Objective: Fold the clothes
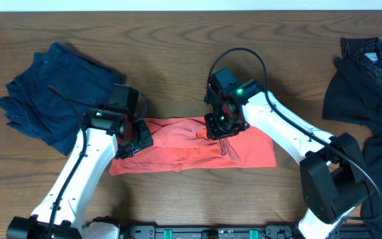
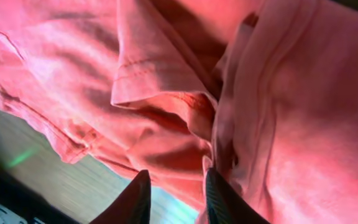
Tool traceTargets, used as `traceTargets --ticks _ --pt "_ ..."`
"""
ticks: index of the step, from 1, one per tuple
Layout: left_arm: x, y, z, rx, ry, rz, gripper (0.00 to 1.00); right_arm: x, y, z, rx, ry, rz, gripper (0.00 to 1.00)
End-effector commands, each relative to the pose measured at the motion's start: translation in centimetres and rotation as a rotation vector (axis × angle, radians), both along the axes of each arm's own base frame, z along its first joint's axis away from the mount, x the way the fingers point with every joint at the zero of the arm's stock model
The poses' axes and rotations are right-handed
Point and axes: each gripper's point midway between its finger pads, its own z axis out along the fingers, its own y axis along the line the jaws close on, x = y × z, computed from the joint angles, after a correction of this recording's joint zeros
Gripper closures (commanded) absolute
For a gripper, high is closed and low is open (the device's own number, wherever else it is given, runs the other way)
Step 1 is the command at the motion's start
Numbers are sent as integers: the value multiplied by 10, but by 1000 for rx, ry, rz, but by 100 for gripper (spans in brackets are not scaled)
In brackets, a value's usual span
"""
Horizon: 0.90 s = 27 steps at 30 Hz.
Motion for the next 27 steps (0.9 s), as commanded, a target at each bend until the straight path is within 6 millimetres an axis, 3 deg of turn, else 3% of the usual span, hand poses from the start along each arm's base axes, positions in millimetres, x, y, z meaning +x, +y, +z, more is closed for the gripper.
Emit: traceTargets --ticks 1,4,7,10,13,20,27 --pt "1 3 4 10 -17 0 53 7 -18 0 -99 -39 -38 71" --pt "0 3 4 11 -12 -1 52 15 -51 1 -257 -86 -136 72" --pt "-3 4 3 15 -4 -16 44 23 -84 10 -401 -152 -240 72" --pt "-4 4 3 19 -2 -38 41 32 -95 17 -444 -207 -273 70" --pt "-3 10 2 52 -3 -33 39 32 -82 14 -378 -196 -207 70" --pt "-2 19 0 108 -11 -24 30 7 -46 -5 -297 -98 -108 70" --pt "-2 21 -13 133 36 -92 22 -13 -12 -41 -270 -46 -17 69"
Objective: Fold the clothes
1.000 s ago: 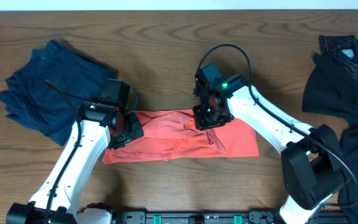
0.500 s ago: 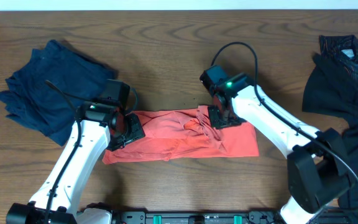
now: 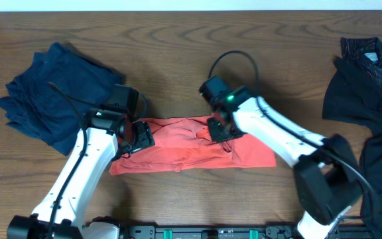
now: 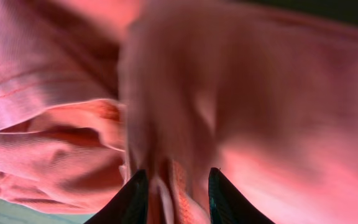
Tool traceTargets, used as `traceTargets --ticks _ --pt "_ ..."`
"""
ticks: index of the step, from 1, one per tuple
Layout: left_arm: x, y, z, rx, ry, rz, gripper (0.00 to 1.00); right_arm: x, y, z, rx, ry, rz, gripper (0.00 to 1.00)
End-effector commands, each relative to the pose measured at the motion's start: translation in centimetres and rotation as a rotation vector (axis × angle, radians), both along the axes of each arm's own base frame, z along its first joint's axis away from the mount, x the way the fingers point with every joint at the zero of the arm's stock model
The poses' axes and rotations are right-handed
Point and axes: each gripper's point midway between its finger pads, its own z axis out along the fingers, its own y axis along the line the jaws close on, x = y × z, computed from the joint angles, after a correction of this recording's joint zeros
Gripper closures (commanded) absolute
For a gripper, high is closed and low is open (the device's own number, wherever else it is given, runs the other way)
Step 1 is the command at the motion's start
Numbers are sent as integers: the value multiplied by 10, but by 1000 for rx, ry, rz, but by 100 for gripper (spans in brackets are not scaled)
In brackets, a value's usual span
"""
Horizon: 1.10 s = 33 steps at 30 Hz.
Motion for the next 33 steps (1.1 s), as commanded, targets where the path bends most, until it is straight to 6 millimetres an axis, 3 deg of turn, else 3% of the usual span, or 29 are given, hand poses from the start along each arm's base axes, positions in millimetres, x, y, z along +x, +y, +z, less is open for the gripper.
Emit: traceTargets --ticks 1,8,15,19,28,30,33 --pt "-1 9 -14 49 46 -35 22 -17 15 -25 11 74 48 69" --pt "11 28 -45 61 117 -3 22 -19 29 -38 36 82 71 69" --pt "29 48 -54 57 73 19 21 -19 29 -38 36 81 71 67" --pt "31 48 -61 59 83 2 19 -19 29 -38 36 81 71 67" --pt "15 34 -96 -23 225 -30 18 -20 28 -38 34 85 71 67" --pt "13 34 -100 -23 241 -34 23 -21 27 -38 29 90 71 67" --pt "12 32 -101 -30 242 -56 47 -21 25 -38 26 93 66 69"
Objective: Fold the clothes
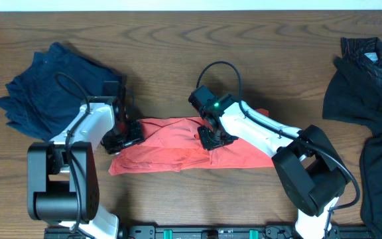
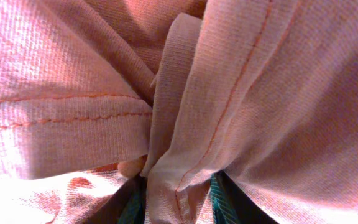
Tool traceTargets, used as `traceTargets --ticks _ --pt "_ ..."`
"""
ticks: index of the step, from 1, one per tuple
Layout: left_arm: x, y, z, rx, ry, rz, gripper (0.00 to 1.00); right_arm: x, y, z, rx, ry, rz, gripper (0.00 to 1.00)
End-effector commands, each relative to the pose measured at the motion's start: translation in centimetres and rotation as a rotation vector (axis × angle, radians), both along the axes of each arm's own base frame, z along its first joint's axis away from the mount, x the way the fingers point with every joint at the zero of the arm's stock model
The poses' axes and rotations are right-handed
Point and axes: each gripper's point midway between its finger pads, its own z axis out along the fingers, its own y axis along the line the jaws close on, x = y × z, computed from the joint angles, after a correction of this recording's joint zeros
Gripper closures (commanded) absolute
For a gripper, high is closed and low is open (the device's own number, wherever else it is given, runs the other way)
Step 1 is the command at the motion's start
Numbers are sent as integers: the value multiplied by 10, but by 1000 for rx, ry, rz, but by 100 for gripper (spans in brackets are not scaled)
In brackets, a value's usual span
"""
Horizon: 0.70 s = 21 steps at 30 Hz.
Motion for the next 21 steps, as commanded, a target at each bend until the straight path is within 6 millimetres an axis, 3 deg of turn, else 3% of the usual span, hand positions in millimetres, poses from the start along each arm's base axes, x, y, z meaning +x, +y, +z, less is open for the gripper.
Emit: traceTargets --ticks 1,2,4,5,9,13,18,21 --pt "-13 -2 -14 -6 64 -36 54 -7 2 -5 10 35 10 69" --pt "-13 -4 -14 -20 64 -41 61 -6 2 -4 12 33 6 70" --pt "-13 -8 -14 -47 61 -64 86 -2 0 0 17 28 -5 70" --pt "-14 -8 -14 -44 61 -66 94 0 -1 4 21 23 -10 70" --pt "-14 1 -7 -12 72 -67 94 17 -7 30 50 -38 -45 69" --pt "-14 31 16 132 102 -31 94 40 -30 70 75 -141 -115 66" --pt "-7 60 56 243 93 21 94 56 -86 114 70 -226 -213 64" --pt "-3 70 83 275 75 67 94 55 -132 126 17 -225 -300 63"
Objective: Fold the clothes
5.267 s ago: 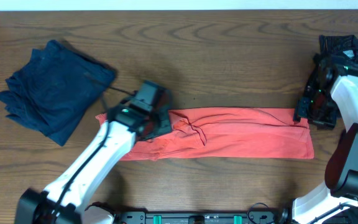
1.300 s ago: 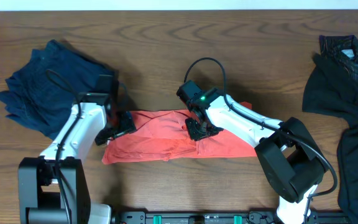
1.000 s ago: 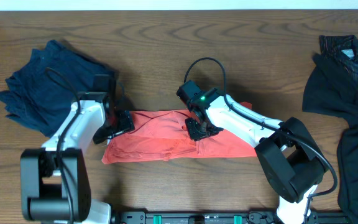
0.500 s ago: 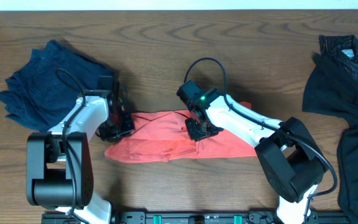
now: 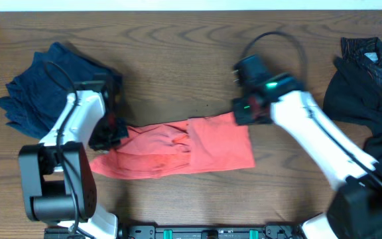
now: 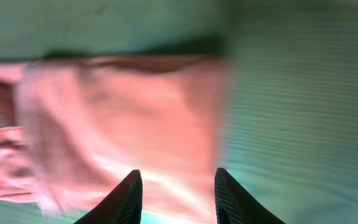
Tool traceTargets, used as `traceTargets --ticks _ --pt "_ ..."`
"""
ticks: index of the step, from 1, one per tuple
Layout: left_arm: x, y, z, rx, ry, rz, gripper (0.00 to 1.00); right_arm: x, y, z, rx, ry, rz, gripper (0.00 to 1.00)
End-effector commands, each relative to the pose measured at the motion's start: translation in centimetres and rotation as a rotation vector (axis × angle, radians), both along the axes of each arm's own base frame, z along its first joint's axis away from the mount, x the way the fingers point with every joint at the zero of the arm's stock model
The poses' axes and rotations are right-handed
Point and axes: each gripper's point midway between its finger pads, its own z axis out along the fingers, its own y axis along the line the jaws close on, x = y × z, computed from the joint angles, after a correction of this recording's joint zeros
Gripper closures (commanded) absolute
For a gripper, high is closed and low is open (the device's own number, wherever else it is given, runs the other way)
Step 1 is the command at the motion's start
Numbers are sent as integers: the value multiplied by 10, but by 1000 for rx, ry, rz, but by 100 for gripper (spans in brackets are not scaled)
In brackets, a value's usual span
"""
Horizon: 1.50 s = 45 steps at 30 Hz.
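A coral red garment lies flat across the table's middle, its left half wrinkled, its right half smooth. My right gripper hovers by the garment's upper right corner. In the blurred right wrist view the gripper is open, nothing between its fingers, with the garment below and to the left. My left gripper rests on the garment's left end; its fingers are hidden under the wrist.
A pile of navy blue clothes sits at the back left, close to the left arm. Black clothes are heaped at the right edge. Brown wooden table lies all around.
The right gripper, then shut on a bunch of cloth at the garment's middle, is now open at its upper right corner. The garment lies further left and shorter. The left gripper has shifted slightly left.
First the right gripper stood open over folds at the garment's middle, the left on its left end. Then the right was down on the cloth, then shut on a bunch of it. Now it has let go, and the garment lies shifted left.
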Motion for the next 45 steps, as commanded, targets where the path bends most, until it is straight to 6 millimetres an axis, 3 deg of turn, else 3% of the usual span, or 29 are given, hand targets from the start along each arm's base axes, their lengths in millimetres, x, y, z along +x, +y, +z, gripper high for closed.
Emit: traceTargets --ticks 1,5,10,24,30,36,45 --pt "15 21 39 101 -87 46 94 6 -49 15 -66 -24 -82 64" --pt "22 -6 70 10 -150 16 94 1 -92 13 -91 30 -176 64" --pt "32 -68 97 -102 -260 -112 94 -3 -112 11 -99 58 -224 64" --pt "17 -254 76 -264 -363 -458 94 -8 -112 10 -103 79 -223 64" --pt "22 -293 55 -299 -395 -516 94 -11 -113 10 -106 89 -223 65" --pt "31 -315 53 -367 -438 -504 91 -11 -110 10 -97 90 -218 65" --pt "31 -323 55 -404 -441 -500 86 -17 -88 2 -55 115 -151 66"
